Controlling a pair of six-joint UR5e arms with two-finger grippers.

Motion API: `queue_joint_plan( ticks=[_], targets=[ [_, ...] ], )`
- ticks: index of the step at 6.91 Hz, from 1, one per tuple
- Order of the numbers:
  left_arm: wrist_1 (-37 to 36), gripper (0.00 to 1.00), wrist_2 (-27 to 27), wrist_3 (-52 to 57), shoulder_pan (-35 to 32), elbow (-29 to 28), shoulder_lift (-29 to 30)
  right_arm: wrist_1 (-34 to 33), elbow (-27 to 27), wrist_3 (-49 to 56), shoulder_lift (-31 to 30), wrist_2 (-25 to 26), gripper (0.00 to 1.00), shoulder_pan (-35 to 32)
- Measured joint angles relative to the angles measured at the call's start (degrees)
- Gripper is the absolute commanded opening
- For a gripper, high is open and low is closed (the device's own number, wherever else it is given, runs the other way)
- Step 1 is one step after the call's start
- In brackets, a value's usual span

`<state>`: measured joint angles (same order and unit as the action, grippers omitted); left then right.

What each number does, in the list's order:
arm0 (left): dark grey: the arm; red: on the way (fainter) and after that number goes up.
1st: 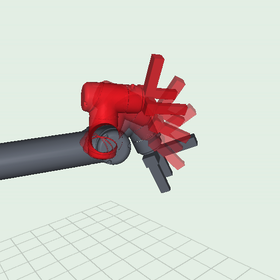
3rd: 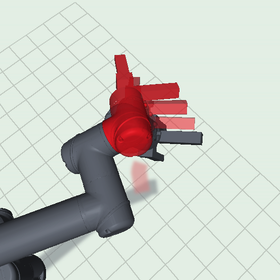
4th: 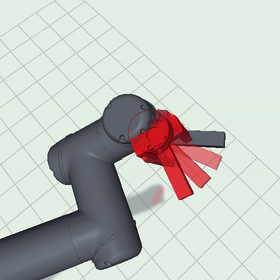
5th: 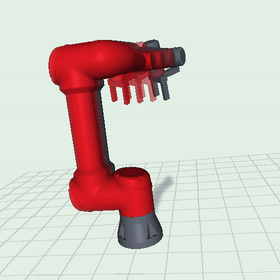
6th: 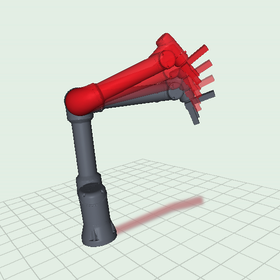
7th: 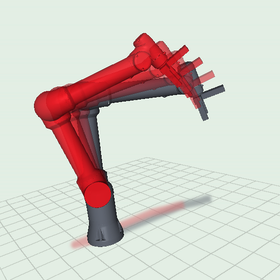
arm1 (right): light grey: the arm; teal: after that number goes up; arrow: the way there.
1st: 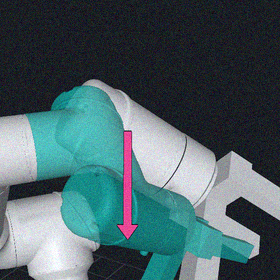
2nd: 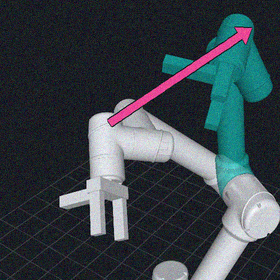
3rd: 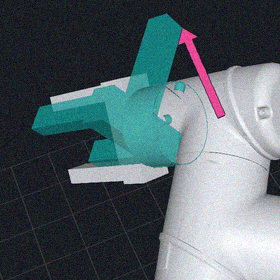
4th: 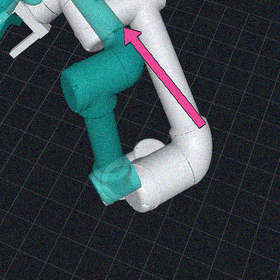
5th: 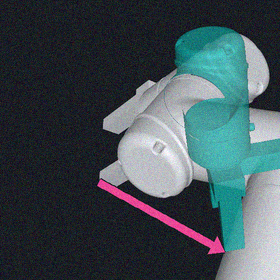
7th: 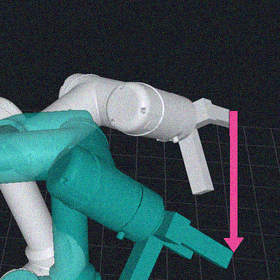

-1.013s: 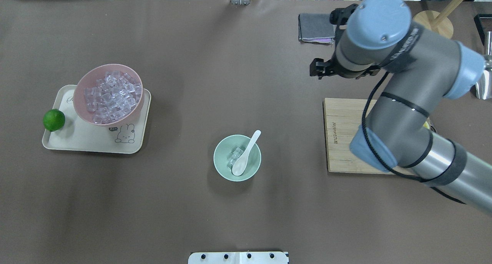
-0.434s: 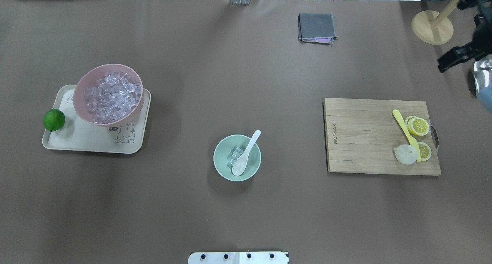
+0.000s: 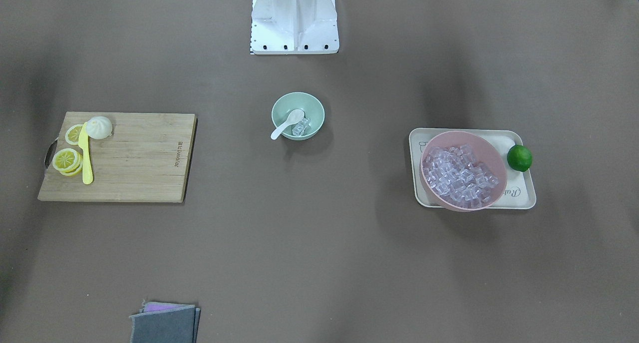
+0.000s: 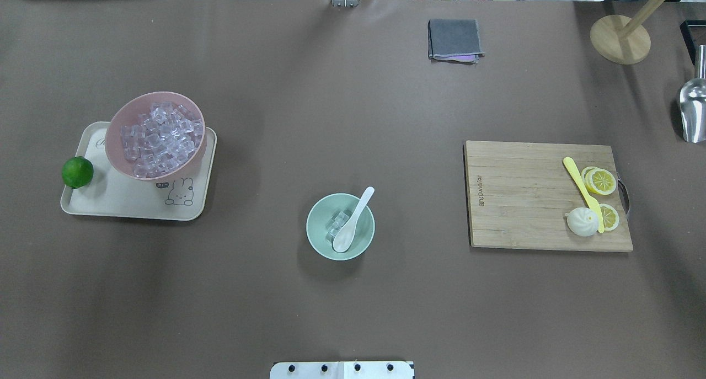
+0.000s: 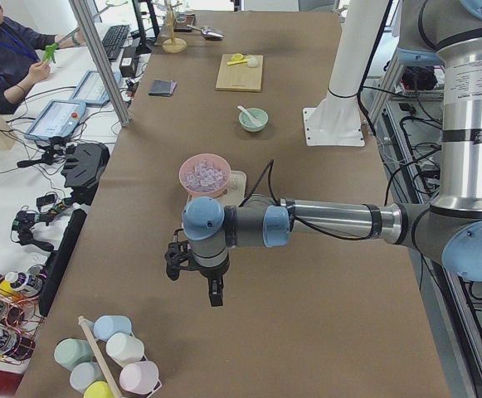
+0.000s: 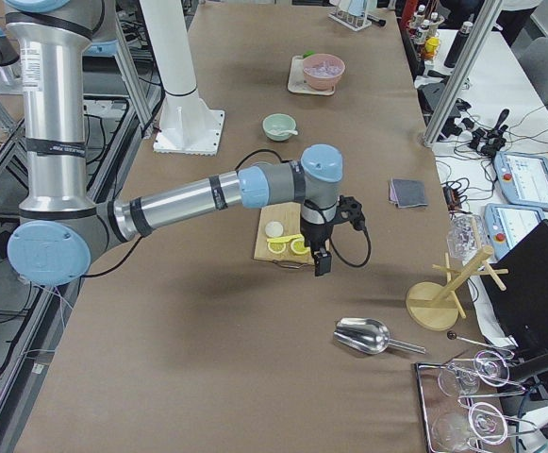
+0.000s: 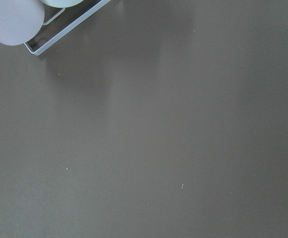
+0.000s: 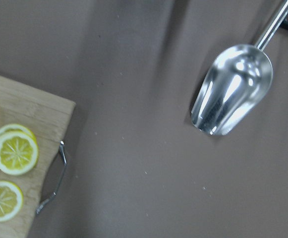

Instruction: Put spoon and ice into bowl

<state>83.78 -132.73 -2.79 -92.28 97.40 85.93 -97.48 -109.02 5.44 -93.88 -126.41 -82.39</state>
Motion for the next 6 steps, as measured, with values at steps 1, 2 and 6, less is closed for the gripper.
queue_joint_plan(
  ticks=[1, 2, 6],
  targets=[
    [0.1, 0.99, -0.1, 0.0, 0.0, 0.1, -0.1, 0.0, 0.2, 1.8, -3.3, -2.0, 1.0, -2.2],
    [0.2, 0.99, -0.3, 0.0, -0.1, 0.2, -0.2, 0.0, 0.6, 2.4, -5.5, -3.7, 1.0, -3.3],
    [0.5, 0.99, -0.2, 0.4, 0.0, 2.5, -0.2, 0.0, 0.8, 2.7, -7.2, -6.1, 1.0, -4.1]
  ],
)
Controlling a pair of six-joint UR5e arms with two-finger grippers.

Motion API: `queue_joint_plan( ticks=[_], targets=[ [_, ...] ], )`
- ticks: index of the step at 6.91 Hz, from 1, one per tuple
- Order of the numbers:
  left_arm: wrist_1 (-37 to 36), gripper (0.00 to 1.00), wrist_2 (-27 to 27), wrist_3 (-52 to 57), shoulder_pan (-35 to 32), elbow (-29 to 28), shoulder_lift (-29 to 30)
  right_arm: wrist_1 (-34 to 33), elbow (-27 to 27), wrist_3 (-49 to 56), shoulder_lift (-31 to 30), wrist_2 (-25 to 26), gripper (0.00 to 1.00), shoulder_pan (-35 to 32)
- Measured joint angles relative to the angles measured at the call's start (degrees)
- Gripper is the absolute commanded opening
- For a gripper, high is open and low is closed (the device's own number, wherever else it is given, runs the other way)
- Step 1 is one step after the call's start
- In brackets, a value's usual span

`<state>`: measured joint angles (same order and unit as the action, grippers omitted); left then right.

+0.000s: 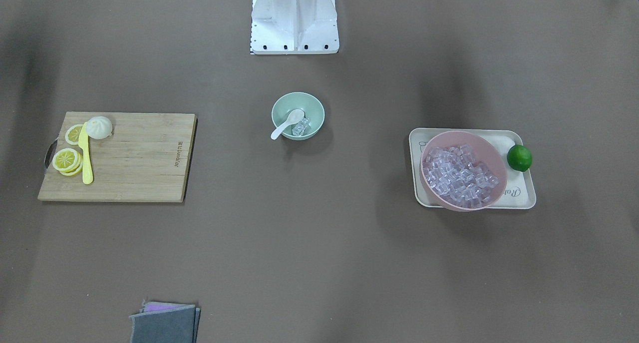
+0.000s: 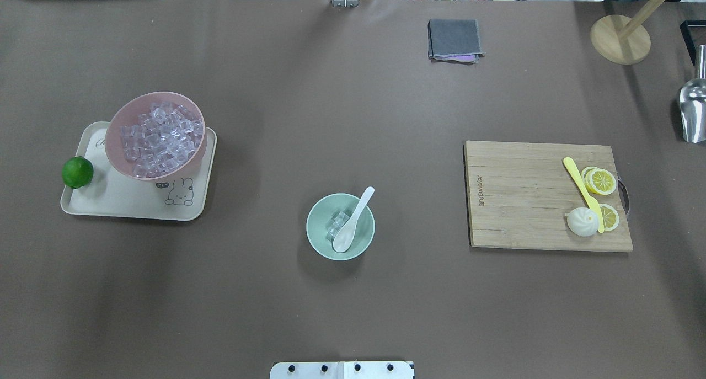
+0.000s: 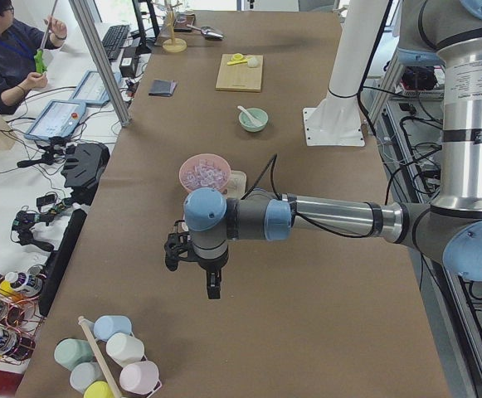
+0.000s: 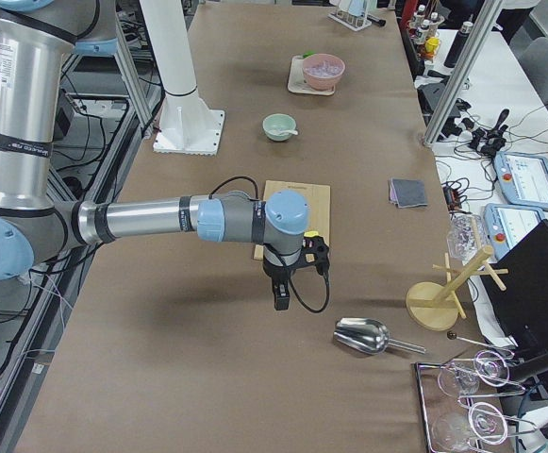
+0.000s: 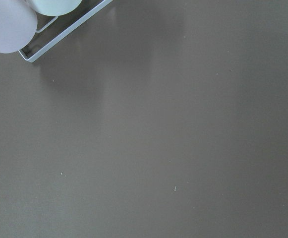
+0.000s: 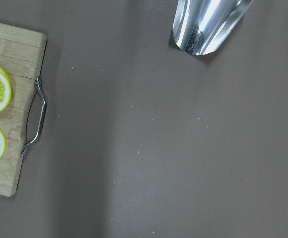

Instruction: Put spoon and ice into bowl

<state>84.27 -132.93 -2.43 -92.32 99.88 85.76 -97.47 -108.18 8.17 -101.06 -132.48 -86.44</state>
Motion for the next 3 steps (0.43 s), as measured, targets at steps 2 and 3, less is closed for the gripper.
queue_joint_plan(
  ticks=[2, 3],
  targets=[
    [0.1, 0.99, 0.3, 0.1, 0.0, 0.7, 0.1, 0.0, 0.0, 0.0, -0.1, -0.8, 1.0, 0.0],
    [0.1, 0.99, 0.3, 0.1, 0.0, 0.8, 0.1, 0.0, 0.0, 0.0, -0.1, -0.9, 1.0, 0.0]
  ],
)
